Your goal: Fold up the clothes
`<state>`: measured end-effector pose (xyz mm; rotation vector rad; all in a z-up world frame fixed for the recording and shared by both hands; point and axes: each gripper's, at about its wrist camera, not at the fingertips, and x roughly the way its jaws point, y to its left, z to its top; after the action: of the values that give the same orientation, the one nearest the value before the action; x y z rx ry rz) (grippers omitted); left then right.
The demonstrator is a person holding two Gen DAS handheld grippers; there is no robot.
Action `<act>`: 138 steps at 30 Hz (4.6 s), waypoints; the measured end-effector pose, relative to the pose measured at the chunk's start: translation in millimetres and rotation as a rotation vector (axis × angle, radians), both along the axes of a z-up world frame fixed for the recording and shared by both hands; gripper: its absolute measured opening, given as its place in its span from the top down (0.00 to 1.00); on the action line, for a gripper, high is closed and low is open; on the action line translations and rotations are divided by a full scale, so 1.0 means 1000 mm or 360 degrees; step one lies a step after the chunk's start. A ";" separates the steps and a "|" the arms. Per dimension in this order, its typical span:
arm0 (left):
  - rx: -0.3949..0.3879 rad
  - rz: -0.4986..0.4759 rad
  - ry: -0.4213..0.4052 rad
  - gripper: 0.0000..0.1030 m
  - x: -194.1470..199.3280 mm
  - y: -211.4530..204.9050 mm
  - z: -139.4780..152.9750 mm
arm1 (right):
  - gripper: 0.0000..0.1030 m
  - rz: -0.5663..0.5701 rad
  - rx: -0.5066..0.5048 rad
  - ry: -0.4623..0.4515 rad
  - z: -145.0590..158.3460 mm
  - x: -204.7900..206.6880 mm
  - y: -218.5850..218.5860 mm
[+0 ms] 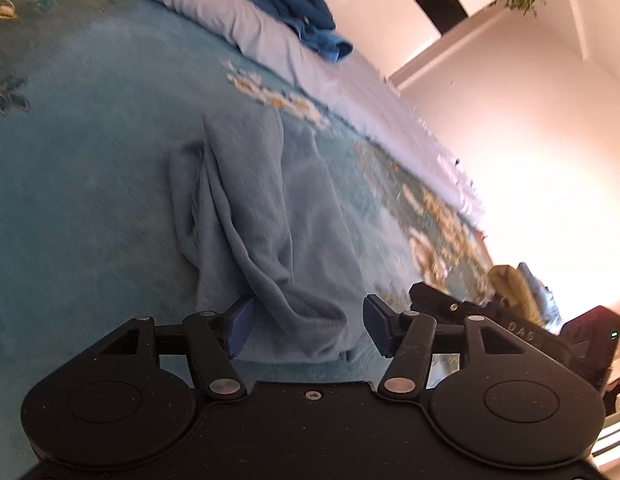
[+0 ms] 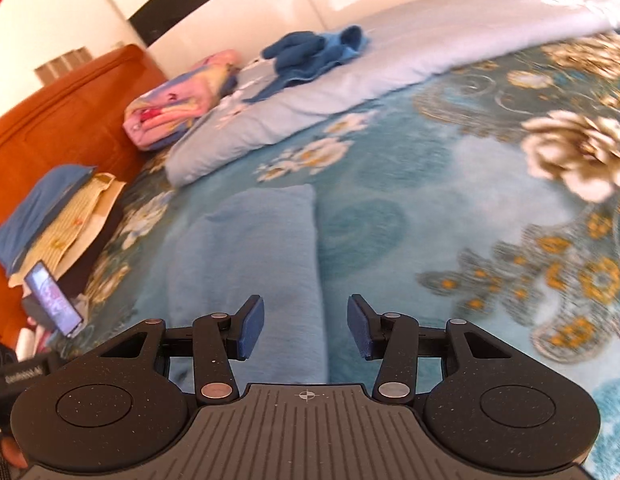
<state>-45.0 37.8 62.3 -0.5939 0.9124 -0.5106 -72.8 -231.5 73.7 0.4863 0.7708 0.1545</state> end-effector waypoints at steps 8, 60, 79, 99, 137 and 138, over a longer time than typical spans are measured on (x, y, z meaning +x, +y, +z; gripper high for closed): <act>0.0040 0.0141 -0.0066 0.85 -0.006 0.014 0.000 | 0.58 0.0015 0.0026 0.0023 -0.009 -0.006 -0.007; 0.0034 0.0065 -0.0201 0.31 0.074 0.016 -0.009 | 0.42 -0.0078 0.0245 0.0008 -0.023 0.041 -0.057; 0.0012 -0.0114 0.0000 0.75 0.112 -0.013 -0.043 | 0.73 -0.0214 0.0576 0.0117 -0.067 0.032 -0.028; 0.0045 -0.0714 -0.0589 0.84 0.056 -0.218 0.088 | 0.86 -0.0161 -0.0165 -0.0170 0.086 -0.038 -0.185; -0.0071 -0.1136 -0.0796 0.56 0.038 -0.578 0.117 | 0.53 -0.0675 -0.0791 0.0060 0.162 -0.066 -0.548; -0.0055 -0.1119 -0.0815 0.54 0.037 -0.566 0.124 | 0.47 -0.0714 -0.0814 0.0040 0.170 -0.071 -0.542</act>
<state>-8.1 -527.7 186.2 -0.1333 0.5990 -1.2483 -144.1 -773.2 243.2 0.1638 0.6768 -0.4589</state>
